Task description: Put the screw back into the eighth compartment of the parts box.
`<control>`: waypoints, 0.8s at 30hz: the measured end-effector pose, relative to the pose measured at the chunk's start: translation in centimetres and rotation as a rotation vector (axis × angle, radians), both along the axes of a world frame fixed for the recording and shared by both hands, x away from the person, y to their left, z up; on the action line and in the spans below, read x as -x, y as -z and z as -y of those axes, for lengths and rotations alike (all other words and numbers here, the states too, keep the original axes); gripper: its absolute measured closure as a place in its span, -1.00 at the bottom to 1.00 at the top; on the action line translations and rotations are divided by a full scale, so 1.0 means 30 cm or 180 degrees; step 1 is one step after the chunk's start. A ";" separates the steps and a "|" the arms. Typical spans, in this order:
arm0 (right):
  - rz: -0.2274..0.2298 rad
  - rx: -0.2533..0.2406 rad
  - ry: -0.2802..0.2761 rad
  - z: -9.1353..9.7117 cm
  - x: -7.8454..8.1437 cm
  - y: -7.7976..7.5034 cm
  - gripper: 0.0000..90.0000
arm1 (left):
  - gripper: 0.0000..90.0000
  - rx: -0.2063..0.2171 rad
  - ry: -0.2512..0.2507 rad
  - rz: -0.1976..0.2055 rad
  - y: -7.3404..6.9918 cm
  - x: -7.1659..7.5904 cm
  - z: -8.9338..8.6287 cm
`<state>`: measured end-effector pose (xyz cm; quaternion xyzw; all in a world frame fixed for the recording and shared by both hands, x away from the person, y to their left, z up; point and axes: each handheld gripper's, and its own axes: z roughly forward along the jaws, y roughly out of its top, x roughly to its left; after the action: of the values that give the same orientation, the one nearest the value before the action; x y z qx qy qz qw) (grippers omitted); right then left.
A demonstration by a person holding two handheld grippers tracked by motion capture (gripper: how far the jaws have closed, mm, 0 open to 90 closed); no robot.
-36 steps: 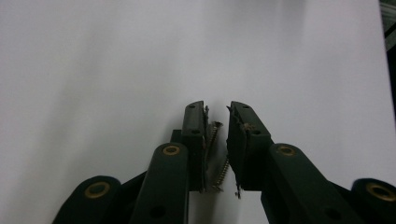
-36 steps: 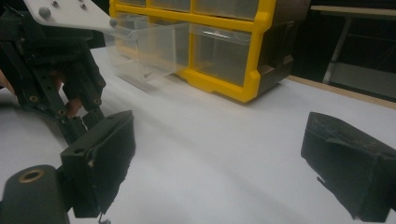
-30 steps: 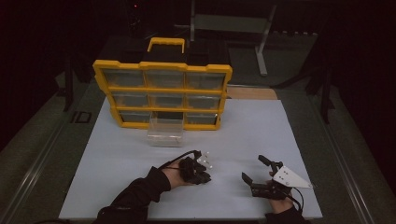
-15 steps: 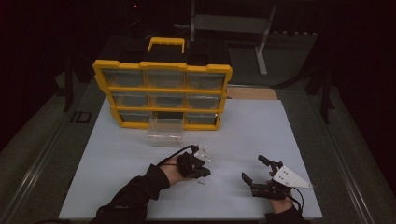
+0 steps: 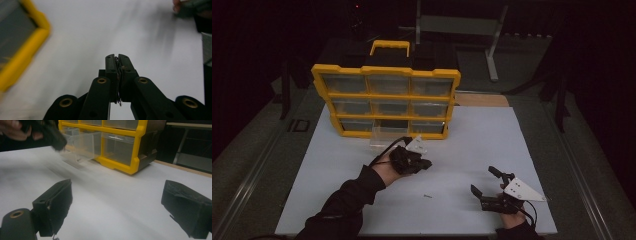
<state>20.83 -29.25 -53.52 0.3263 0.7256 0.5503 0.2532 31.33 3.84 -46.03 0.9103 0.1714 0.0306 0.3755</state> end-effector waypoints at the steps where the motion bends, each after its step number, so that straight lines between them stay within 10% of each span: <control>1: 0.0002 0.0002 0.0000 0.000 0.000 0.000 -0.77 | 0.94 0.0020 -0.0031 0.0027 -0.013 -0.006 -0.010; 12: 0.0003 0.0012 -0.0006 -0.001 -0.001 0.001 -0.77 | 0.94 0.0041 -0.0567 0.0261 -0.126 -0.061 -0.112; 24: 0.0001 0.0017 -0.0007 -0.001 -0.001 0.001 -0.77 | 0.94 -0.0007 -0.1169 0.0312 -0.126 -0.095 -0.206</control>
<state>20.86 -29.22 -53.53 0.3247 0.7274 0.5487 0.2537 34.16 10.03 -42.25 0.8616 0.3161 0.1431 0.3706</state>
